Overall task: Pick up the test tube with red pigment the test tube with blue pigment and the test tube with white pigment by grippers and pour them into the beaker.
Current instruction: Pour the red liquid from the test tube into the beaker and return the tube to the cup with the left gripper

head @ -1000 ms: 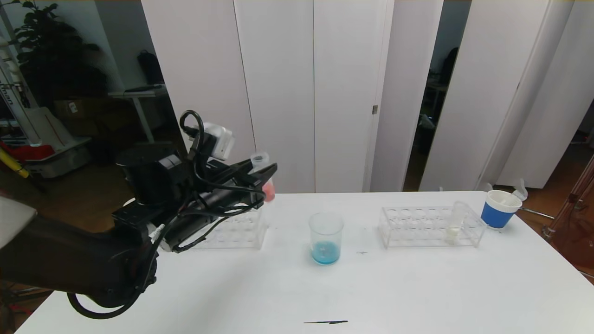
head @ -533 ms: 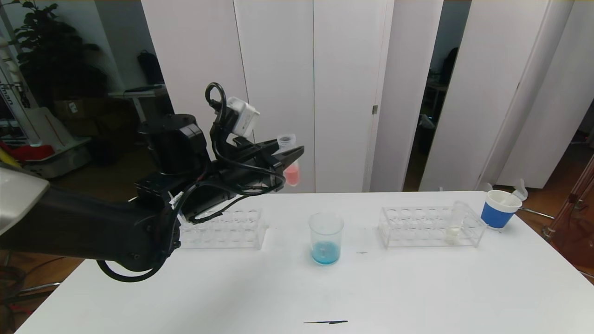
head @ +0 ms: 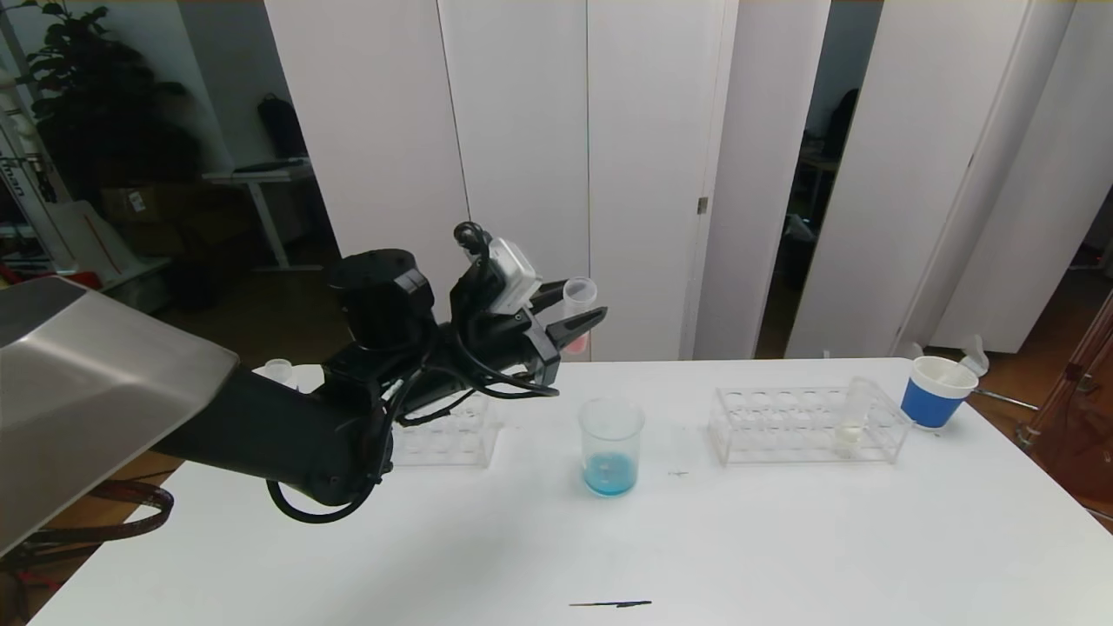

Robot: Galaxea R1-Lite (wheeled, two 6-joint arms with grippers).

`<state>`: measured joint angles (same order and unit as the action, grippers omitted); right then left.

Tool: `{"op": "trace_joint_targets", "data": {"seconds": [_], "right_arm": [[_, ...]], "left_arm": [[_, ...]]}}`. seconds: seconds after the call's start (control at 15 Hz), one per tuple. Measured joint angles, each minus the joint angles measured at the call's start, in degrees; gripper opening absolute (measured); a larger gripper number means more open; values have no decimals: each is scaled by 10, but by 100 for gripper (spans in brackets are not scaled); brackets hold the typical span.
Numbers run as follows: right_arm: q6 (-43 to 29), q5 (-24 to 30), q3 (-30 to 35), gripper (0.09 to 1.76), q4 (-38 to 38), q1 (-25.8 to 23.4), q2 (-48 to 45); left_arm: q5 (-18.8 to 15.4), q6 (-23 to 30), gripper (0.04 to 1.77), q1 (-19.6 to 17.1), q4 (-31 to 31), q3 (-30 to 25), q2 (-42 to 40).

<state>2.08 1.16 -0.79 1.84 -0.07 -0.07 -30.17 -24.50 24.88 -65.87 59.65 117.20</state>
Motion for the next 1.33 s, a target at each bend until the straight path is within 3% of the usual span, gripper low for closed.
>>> {"op": "trace_joint_targets", "data": {"seconds": [0.13,0.33,0.6,0.8,1.07,1.33], "right_arm": [[0,0,0,175,0,0,0],[0,0,0,175,0,0,0],[0,0,0,175,0,0,0],[0,0,0,175,0,0,0],[0,0,0,175,0,0,0],[0,0,0,175,0,0,0]], "left_arm": [[-13,-25,60,0,-13,1,16],[-14,-125,60,1,-18,13,45],[-31,-200,60,-2,-65,20,83],[-51,-226,60,-3,-96,18,101],[-52,-320,60,-7,-135,13,123],[-51,-378,60,-10,-165,13,145]]}}
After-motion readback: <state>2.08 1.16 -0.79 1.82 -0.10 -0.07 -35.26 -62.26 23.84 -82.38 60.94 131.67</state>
